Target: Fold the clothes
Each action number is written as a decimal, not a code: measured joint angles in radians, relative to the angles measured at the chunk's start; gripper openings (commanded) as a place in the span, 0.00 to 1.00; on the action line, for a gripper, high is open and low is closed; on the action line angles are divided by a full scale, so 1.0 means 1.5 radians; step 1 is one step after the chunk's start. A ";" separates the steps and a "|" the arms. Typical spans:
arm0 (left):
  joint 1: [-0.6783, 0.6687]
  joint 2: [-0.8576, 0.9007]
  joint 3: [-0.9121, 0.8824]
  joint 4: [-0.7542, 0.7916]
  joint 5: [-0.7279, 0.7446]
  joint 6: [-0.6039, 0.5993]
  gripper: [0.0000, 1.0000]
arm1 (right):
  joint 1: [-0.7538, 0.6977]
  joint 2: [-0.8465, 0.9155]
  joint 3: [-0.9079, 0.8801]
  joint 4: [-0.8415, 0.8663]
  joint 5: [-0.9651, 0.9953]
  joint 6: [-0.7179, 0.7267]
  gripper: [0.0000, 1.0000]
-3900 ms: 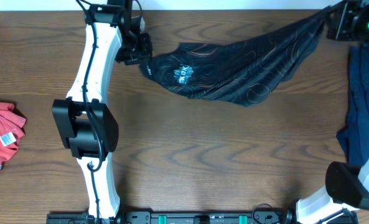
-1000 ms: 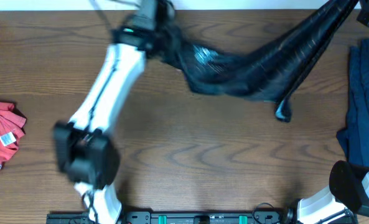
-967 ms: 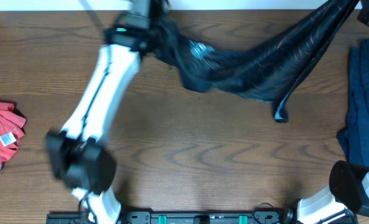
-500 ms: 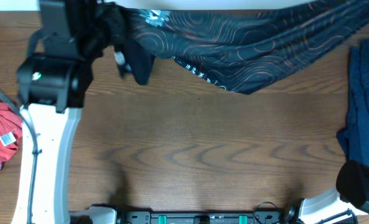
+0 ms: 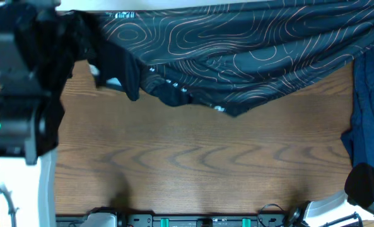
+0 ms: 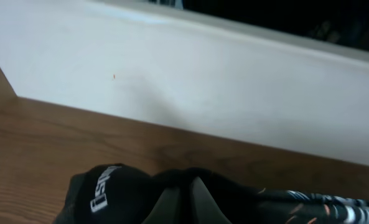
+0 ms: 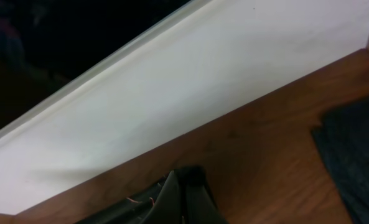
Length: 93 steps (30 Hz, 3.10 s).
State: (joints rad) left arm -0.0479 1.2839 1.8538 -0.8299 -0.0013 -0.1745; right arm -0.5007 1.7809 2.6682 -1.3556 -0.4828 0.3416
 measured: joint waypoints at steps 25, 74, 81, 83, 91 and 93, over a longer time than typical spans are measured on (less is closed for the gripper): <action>0.005 -0.123 0.000 -0.099 -0.003 0.010 0.06 | 0.000 -0.094 0.007 -0.177 0.053 0.000 0.01; -0.019 0.441 0.002 -0.013 0.102 0.010 0.06 | 0.109 0.412 -0.022 -0.084 0.163 -0.051 0.66; -0.019 0.441 0.002 -0.003 0.101 0.012 0.06 | 0.134 0.410 -0.045 -0.223 0.087 -0.146 0.69; -0.019 0.441 0.002 0.002 0.101 0.012 0.06 | 0.162 0.406 -0.091 -0.220 0.075 -0.166 0.64; -0.019 0.441 0.002 0.003 0.101 0.015 0.06 | 0.299 0.412 -0.275 -0.146 0.054 -0.175 0.49; -0.019 0.441 0.002 0.003 0.101 0.015 0.06 | 0.311 0.412 -0.279 -0.148 0.050 -0.172 0.49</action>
State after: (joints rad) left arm -0.0761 1.9453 1.8572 -0.8249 0.1509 -0.1516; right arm -0.0338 2.3989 2.2501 -1.5768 -0.4080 0.0834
